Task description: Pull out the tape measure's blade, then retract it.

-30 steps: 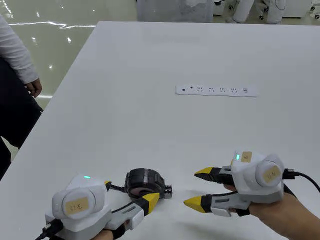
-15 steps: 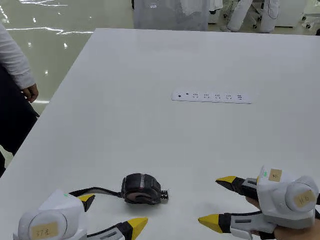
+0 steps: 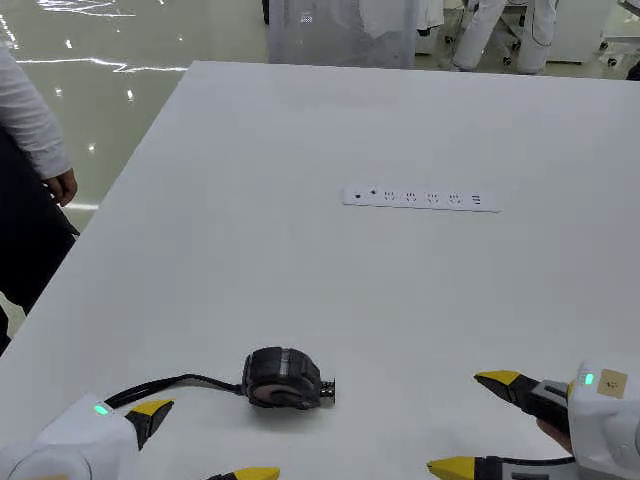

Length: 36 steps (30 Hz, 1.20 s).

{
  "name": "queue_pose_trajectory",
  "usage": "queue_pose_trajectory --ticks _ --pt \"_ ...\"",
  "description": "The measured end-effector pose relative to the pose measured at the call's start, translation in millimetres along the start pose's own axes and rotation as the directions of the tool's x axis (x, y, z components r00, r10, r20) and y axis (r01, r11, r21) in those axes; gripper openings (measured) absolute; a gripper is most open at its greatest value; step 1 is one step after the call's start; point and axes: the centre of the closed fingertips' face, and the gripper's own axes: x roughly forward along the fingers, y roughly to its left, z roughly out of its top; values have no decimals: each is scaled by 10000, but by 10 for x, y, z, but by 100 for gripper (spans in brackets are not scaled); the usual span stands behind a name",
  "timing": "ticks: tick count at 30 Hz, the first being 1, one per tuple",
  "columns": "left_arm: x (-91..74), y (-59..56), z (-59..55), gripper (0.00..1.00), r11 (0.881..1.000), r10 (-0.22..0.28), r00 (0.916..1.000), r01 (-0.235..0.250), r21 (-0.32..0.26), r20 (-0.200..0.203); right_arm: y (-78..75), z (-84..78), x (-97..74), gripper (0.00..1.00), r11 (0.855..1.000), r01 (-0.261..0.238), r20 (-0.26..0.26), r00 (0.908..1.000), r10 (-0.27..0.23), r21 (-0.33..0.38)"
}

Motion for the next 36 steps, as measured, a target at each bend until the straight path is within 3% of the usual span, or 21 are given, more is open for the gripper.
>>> queue_pose_trajectory --ticks 6,12,14,26,33,36 --pt "-89 44 -51 84 9999 -154 9999 154 29 -16 14 -65 -143 77 9993 224 134 9996 -228 301" --pt "-157 39 -128 83 9989 -283 9993 292 362 -240 50 -133 -255 76 9983 297 128 9995 -304 503" --pt "-173 62 -139 83 9982 -125 9995 141 574 -284 59 -139 -285 76 9981 362 104 9993 -368 506" --pt "-274 113 -184 86 9979 -125 9995 143 636 -284 28 -212 -522 78 9941 768 215 9967 -786 764" --pt "-330 208 -206 89 9990 2 9998 7 452 -202 16 -302 -635 78 9912 966 104 9951 -979 900" --pt "-346 211 -217 81 9985 -7 9996 24 553 -294 1 -334 -671 79 9901 1036 67 9945 -1047 950"
